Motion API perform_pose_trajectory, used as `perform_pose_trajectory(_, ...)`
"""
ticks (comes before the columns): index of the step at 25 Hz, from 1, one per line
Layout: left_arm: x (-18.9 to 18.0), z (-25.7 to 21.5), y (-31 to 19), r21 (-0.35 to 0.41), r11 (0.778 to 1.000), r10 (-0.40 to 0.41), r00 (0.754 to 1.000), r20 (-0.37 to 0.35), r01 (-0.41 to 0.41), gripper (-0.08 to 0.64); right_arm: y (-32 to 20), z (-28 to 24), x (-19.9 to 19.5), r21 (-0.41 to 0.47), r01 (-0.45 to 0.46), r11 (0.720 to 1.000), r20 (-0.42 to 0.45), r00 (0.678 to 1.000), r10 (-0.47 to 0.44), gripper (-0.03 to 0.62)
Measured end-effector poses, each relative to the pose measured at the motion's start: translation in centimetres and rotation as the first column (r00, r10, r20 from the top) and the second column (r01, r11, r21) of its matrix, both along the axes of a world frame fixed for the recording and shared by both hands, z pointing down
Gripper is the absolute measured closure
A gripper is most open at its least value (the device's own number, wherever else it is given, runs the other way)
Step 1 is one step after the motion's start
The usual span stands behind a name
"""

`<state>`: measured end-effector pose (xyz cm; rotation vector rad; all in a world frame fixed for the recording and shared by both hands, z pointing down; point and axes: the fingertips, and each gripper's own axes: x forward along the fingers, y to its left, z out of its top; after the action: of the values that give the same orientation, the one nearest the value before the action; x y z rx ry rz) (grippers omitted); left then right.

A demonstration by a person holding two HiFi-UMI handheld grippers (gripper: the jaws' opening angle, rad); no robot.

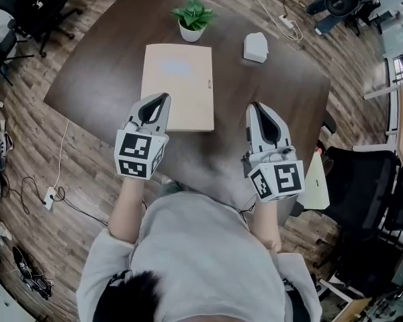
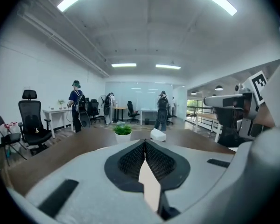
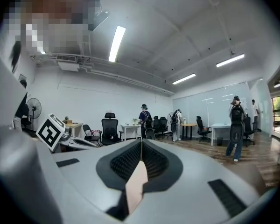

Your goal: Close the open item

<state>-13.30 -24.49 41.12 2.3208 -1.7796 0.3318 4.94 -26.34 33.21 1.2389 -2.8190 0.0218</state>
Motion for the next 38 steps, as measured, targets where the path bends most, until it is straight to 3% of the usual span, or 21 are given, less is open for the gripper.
perform_pose_trajectory(7,-2.3,-4.5,3.0,0.119,0.989,-0.088,0.996,-0.022,0.09,0.551,0.6,-0.6,-1.3,0.018,0.033,0.999,0.012,0.999,-0.033,0.578)
perform_pose_trajectory(16,-3.8,-9.3,6.9,0.243,0.956,-0.166,0.986,-0.011,0.164,0.551,2.0,-2.5,-1.9,0.071,0.045,0.996,-0.01,0.999,-0.045,0.578)
perform_pose_trajectory(32,-5.5,-14.2,11.3,0.351,0.909,-0.242,0.97,0.003,0.225,0.551,4.6,-6.2,-2.8,0.148,0.055,0.987,0.031,0.998,-0.06,0.578)
perform_pose_trajectory(38,-5.5,-15.0,12.3,0.366,0.902,-0.247,0.969,-0.001,0.23,0.551,5.8,-7.1,-2.7,0.169,0.056,0.984,0.041,0.997,-0.064,0.578)
